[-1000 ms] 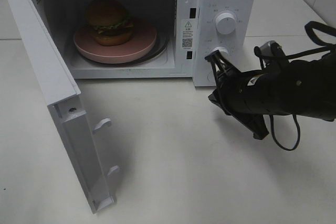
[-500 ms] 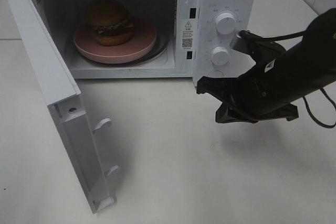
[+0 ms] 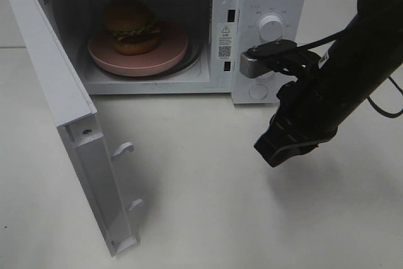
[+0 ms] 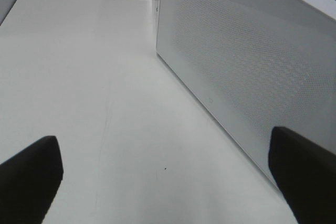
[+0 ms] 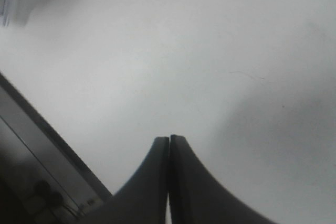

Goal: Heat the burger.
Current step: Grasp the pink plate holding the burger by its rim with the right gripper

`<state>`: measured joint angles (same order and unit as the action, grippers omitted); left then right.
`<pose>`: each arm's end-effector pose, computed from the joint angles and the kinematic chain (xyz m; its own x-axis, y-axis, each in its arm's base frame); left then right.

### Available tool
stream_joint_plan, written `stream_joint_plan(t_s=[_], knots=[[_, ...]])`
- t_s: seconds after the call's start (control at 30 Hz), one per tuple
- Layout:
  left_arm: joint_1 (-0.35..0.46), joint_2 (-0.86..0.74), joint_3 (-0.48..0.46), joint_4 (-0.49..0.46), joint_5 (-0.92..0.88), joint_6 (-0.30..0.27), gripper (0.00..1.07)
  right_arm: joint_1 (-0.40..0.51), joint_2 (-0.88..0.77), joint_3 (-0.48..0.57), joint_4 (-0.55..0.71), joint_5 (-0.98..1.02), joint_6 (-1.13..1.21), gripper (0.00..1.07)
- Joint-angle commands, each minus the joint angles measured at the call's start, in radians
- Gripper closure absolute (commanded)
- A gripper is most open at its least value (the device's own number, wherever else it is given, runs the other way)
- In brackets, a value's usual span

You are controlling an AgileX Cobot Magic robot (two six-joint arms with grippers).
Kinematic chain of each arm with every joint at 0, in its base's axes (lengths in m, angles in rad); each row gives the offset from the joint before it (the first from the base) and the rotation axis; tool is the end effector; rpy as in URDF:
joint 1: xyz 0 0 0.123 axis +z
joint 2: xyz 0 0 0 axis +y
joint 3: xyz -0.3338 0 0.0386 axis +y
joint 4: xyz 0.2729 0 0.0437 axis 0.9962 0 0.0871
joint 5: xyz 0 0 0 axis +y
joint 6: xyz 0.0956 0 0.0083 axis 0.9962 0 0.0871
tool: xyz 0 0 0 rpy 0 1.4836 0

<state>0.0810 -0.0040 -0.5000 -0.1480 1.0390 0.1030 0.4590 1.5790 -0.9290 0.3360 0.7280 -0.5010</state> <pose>-0.0290 -0.0146 0.2895 -0.4261 -0.0072 -0.9046 0.0459 0.9985 -0.0296 0.2716 0.1577 0.2369 -0.7087 -0.6152 -0.3454 -0.6852 0.7169 0.1288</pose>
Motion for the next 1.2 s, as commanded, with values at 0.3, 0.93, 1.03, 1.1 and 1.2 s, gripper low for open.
stream_joint_plan(t_s=[0.3,0.93,1.03,1.1,1.2], knots=[[0.001,-0.021,0.004,-0.010,-0.001,-0.004,0.07,-0.001,-0.007,-0.043,-0.073,0.142,-0.644,1.01],[0.001,-0.021,0.004,-0.010,-0.001,-0.004,0.07,0.016,-0.007,-0.116,-0.256,0.114,-0.868,0.63],[0.001,-0.021,0.004,-0.010,-0.001,-0.004,0.07,0.042,-0.007,-0.137,-0.307,0.082,-0.841,0.48],[0.001,-0.021,0.004,-0.010,-0.001,-0.004,0.07,0.059,-0.007,-0.149,-0.351,0.050,-0.796,0.37],[0.001,-0.021,0.004,-0.010,-0.001,-0.004,0.07,0.082,-0.007,-0.167,-0.393,0.017,-0.719,0.24]])
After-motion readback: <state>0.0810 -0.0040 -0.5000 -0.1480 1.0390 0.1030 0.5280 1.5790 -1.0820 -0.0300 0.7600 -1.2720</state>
